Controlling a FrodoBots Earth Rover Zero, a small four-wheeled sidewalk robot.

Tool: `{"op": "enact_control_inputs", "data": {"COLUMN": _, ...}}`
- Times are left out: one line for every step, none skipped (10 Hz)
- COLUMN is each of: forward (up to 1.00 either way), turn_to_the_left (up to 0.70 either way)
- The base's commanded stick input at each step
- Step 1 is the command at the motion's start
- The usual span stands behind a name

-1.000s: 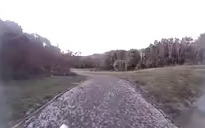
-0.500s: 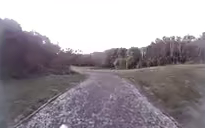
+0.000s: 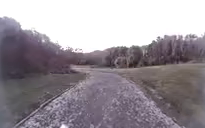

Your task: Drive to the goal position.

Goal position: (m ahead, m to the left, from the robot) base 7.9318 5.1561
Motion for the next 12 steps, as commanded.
{"op": "enact_control_inputs", "data": {"forward": 0.50, "turn_to_the_left": 0.00}}
{"op": "enact_control_inputs", "data": {"forward": 0.50, "turn_to_the_left": 0.00}}
{"op": "enact_control_inputs", "data": {"forward": 0.50, "turn_to_the_left": 0.00}}
{"op": "enact_control_inputs", "data": {"forward": 0.50, "turn_to_the_left": 0.00}}
{"op": "enact_control_inputs", "data": {"forward": 0.50, "turn_to_the_left": 0.00}}
{"op": "enact_control_inputs", "data": {"forward": 0.50, "turn_to_the_left": 0.00}}
{"op": "enact_control_inputs", "data": {"forward": 0.50, "turn_to_the_left": 0.00}}
{"op": "enact_control_inputs", "data": {"forward": 0.50, "turn_to_the_left": 0.00}}
{"op": "enact_control_inputs", "data": {"forward": 0.50, "turn_to_the_left": 0.00}}
{"op": "enact_control_inputs", "data": {"forward": 0.50, "turn_to_the_left": 0.00}}
{"op": "enact_control_inputs", "data": {"forward": 0.50, "turn_to_the_left": 0.00}}
{"op": "enact_control_inputs", "data": {"forward": 0.50, "turn_to_the_left": 0.00}}
